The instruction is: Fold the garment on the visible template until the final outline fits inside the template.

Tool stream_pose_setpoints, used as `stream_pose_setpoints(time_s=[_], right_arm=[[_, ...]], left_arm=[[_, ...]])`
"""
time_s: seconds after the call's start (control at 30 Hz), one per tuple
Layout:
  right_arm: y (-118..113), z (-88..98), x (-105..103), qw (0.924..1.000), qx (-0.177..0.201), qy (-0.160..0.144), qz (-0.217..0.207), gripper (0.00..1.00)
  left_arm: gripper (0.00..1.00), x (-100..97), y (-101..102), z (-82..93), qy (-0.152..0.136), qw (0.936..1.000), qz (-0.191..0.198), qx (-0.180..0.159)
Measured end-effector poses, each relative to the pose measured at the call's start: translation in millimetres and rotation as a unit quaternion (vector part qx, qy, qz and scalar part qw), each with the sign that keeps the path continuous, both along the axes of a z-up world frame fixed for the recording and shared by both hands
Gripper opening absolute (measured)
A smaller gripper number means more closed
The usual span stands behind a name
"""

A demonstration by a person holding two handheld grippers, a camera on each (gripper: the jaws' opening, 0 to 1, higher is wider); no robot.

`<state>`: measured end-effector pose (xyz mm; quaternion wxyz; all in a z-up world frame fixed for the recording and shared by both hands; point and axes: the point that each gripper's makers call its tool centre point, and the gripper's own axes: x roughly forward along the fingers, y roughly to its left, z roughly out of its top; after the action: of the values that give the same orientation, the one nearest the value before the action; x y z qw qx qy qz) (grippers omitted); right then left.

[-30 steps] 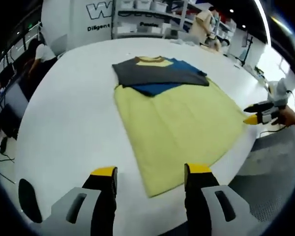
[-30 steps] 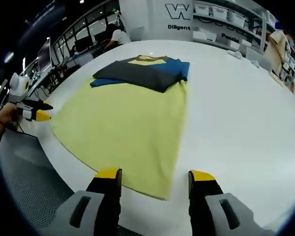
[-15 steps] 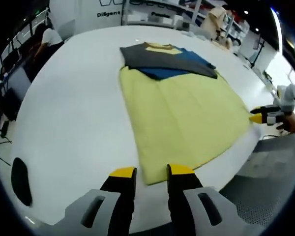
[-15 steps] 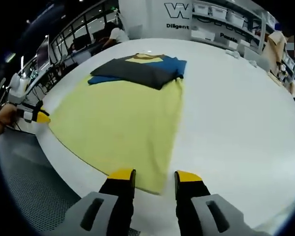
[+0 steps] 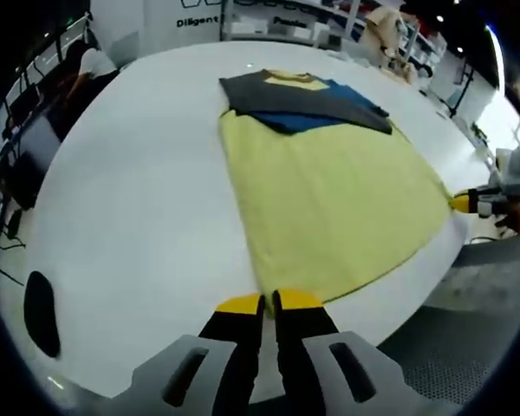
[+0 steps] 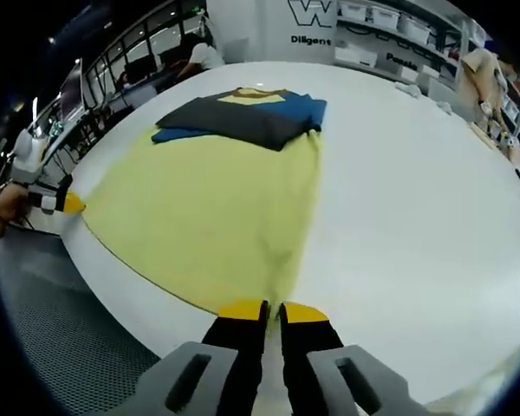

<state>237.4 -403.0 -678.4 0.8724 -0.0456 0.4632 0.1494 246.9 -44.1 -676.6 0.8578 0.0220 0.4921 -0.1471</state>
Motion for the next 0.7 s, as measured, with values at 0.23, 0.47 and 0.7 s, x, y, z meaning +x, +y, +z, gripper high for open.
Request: stream_pose_setpoints(time_s=[0.23, 0.47, 0.7], right_arm=[[-1.4, 0.6, -3.1, 0.9999, -0.008, 0.007, 0.007, 0.00], [-0.6, 1.1, -13.3, 0.9991, -0.021, 0.028, 0.025, 0.00], [-1.5, 0.0, -21.7, 0.9978, -0.029, 0.048, 0.035, 0.00]], left_arm=[[0.03, -4.8, -1.9, 0.5, 0.008, 0.9997, -0.021, 0.008], [0.03, -13.9, -1.2, -0.1, 0.025, 0.9989, -0.036, 0.014], [0.03, -25.1, -1.8, 0.9, 0.038, 0.9967, -0.066, 0.028]])
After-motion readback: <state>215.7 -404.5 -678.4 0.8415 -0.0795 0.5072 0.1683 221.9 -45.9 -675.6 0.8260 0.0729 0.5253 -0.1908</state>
